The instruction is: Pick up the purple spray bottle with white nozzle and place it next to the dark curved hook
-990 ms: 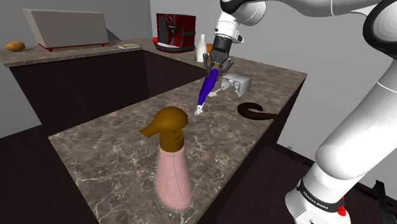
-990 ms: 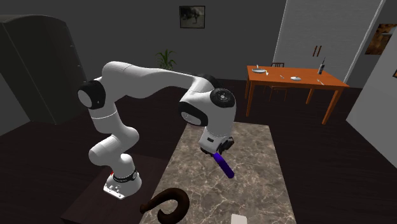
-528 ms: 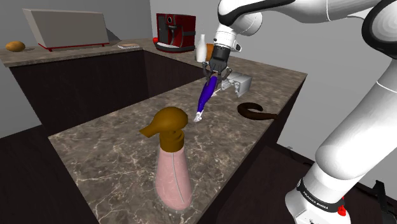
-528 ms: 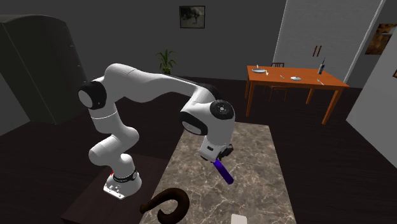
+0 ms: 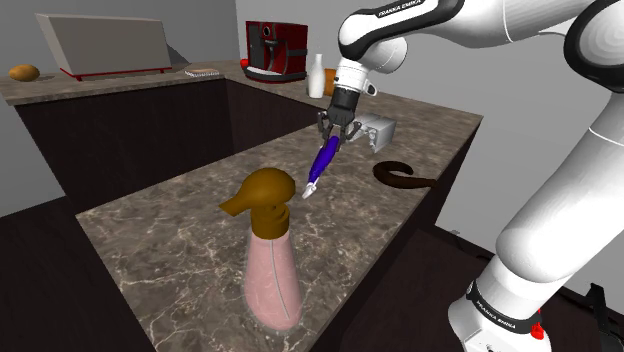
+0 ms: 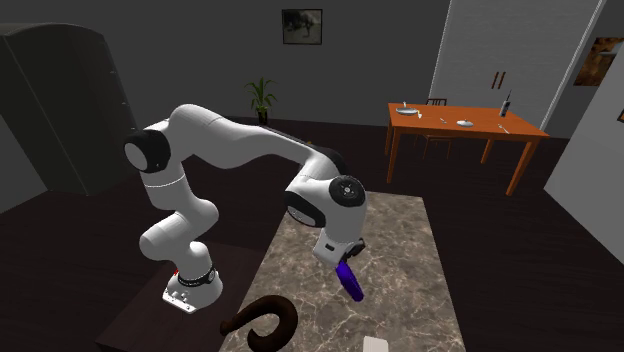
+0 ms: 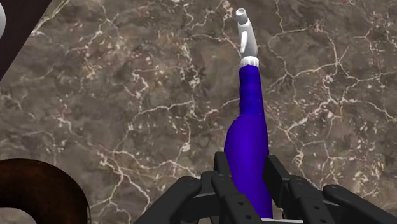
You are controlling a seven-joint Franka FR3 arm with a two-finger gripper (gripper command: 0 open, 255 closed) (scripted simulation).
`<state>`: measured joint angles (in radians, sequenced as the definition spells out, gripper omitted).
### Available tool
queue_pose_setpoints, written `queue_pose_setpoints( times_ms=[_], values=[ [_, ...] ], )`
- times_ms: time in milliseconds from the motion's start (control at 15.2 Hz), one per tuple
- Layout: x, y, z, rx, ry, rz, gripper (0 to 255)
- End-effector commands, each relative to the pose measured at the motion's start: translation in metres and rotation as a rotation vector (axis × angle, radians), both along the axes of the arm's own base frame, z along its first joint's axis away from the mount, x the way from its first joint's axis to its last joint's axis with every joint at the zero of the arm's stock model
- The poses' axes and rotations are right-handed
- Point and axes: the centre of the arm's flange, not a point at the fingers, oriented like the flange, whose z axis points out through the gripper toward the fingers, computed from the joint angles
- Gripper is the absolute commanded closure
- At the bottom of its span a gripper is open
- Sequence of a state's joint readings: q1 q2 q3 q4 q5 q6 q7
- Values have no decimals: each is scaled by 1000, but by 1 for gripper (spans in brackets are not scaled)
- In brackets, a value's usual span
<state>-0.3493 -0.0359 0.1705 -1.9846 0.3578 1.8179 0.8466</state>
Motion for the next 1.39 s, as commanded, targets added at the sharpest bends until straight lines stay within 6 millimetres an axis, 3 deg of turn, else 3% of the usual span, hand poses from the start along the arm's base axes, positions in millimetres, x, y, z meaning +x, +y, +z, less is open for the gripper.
queue_pose_setpoints(
  times_ms=[0, 396, 462, 792, 1056, 1320],
  values=[
    [-1, 0, -5, 0, 0, 0, 255],
    [-1, 0, -5, 0, 0, 0, 255],
    [-1, 0, -5, 0, 0, 0, 0],
    [-1, 0, -5, 0, 0, 0, 0],
    [2, -17, 42, 0, 0, 0, 0],
    [2, -17, 42, 0, 0, 0, 0]
  ],
)
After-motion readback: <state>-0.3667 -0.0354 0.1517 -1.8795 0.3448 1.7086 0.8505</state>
